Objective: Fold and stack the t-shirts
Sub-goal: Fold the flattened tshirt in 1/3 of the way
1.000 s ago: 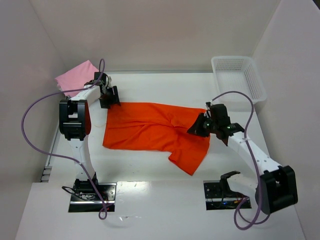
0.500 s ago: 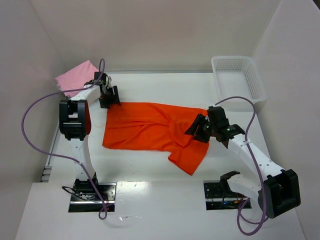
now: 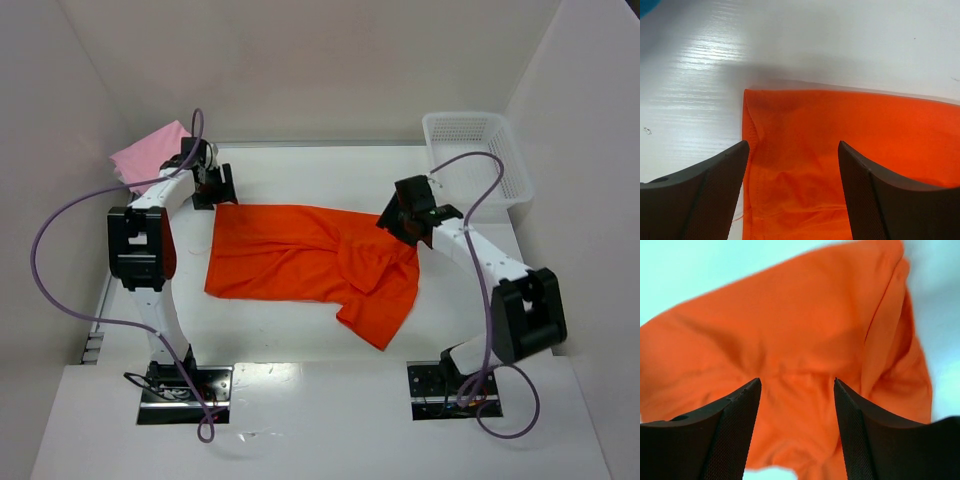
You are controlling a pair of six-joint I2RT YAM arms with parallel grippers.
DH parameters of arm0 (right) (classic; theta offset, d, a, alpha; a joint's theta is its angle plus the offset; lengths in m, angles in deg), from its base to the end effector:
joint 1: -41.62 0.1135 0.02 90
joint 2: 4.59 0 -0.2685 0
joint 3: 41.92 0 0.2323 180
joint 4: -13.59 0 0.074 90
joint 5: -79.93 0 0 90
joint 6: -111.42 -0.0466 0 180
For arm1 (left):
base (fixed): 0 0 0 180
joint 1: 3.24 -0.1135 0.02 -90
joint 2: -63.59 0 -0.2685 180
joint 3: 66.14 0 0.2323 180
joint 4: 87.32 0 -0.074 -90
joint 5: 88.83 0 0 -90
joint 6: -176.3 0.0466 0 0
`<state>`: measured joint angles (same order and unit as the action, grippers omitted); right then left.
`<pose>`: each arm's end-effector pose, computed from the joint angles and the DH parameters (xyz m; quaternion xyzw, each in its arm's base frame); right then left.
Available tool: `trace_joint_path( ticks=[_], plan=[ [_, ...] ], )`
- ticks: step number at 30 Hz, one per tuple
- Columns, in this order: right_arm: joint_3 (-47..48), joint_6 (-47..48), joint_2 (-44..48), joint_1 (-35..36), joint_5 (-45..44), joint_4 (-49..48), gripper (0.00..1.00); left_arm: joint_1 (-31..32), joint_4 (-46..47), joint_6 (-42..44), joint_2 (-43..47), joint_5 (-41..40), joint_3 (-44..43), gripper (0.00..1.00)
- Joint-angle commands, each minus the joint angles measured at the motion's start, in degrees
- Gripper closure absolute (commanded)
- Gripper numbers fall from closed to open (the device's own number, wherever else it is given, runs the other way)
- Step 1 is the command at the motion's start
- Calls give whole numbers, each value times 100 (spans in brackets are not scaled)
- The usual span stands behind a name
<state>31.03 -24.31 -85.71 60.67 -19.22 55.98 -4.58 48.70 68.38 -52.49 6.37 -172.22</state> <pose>0.2716 0.0859 0.2531 0.2427 0.9068 0.1168 0.3242 0.4376 0.0060 0.2169 -0.1451 0.9390 -0.0872 0.2994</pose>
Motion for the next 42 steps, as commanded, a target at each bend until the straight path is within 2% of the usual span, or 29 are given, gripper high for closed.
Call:
trace_joint_path(
  ticks=[1,3,6,8,12,13,14,18,26,29,30,34,42],
  plan=[
    [363,223,-788,-77,-842,-289,34,-24,36,182,-99,8,-73,20],
    [364,284,-1010,-77,-896,-499,34,-24,36,183,-161,8,-126,20],
    [487,433,-1362,-129,-1072,-553,42,-24,36,183,-214,79,-178,22],
    [618,495,-1555,-270,-1124,-553,50,-24,36,183,-328,218,-179,22],
    [908,645,-1941,-411,-1282,-553,68,-24,36,183,-478,342,-301,29],
    [1013,741,-2012,-411,-1283,-553,71,-24,36,183,-530,342,-302,34],
    [1066,872,-2100,-411,-1283,-553,77,-24,36,183,-531,394,-302,36],
    [1278,1066,-2557,-411,-1283,-501,88,29,36,183,-583,343,-302,47],
    [1673,1304,-3242,-411,-1010,-501,91,152,-262,112,-890,-202,-416,70],
    [1796,1418,-3330,-463,-1010,-501,91,152,-324,-10,-1005,-404,-548,84],
    [1857,1418,-3383,-463,-1010,-501,91,152,-376,-11,-1005,-405,-626,93],
    [2348,1471,-3691,-586,-817,-281,91,152,-525,-124,-1180,-519,-995,96],
    [3412,1839,-4420,-701,-694,-17,91,152,-991,-125,-1945,-519,-2270,98]
  ],
)
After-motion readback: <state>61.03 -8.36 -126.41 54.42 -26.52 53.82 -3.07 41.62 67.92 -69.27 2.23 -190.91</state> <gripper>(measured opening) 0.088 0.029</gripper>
